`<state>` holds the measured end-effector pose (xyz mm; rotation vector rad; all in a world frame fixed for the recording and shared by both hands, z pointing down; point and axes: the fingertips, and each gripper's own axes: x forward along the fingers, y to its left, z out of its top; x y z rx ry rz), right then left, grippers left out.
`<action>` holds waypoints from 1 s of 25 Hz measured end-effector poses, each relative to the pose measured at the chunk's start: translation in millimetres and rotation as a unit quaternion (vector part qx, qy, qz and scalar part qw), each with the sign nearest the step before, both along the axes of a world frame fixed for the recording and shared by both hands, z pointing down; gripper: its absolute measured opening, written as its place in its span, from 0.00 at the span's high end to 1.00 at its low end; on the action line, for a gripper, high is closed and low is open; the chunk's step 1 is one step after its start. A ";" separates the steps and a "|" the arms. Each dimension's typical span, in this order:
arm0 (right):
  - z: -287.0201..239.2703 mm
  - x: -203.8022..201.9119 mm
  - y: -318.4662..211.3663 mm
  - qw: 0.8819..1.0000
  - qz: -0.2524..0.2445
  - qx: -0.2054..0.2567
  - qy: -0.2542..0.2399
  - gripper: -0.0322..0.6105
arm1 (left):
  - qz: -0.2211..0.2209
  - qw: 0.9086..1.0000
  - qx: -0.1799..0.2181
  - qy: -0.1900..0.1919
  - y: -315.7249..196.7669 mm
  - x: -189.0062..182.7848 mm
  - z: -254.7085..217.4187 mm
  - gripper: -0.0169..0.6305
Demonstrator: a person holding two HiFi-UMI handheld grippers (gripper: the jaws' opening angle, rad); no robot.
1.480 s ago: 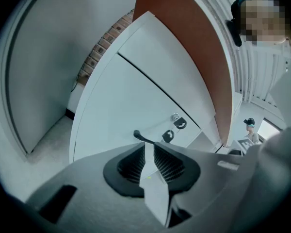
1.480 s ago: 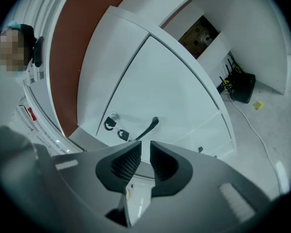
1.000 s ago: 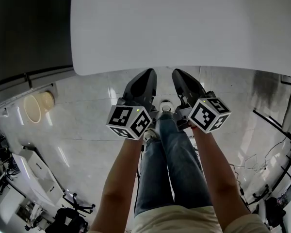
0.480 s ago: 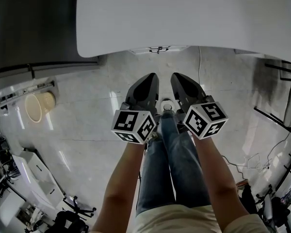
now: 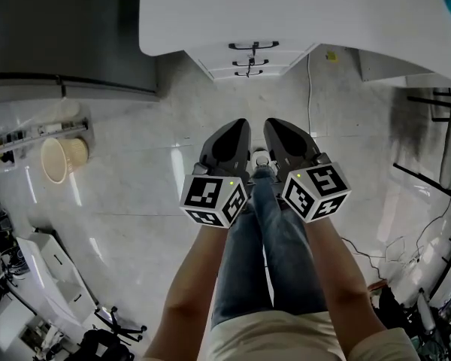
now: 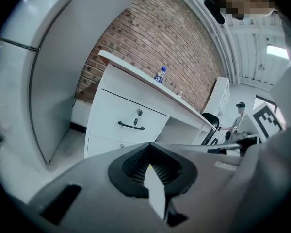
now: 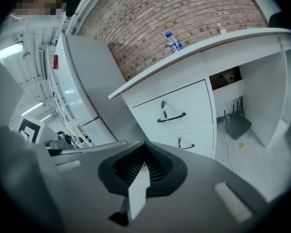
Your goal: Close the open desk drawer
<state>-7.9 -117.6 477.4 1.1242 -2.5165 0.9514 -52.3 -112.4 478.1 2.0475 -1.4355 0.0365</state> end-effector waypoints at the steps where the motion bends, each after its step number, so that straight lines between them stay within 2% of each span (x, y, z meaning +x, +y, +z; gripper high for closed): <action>1: -3.8 -1.0 5.3 1.000 -0.001 0.002 0.000 0.95 | 0.002 1.000 0.002 -0.001 5.1 0.3 -3.6 0.98; 18: -71.4 -9.8 92.9 0.999 -0.008 0.044 -0.003 0.95 | 0.008 1.000 0.018 -0.012 88.9 -6.9 -62.0 0.98; 25: -108.7 -13.2 118.6 0.997 -0.022 0.068 0.020 0.95 | 0.020 0.999 0.025 -0.025 114.8 -5.6 -99.4 0.98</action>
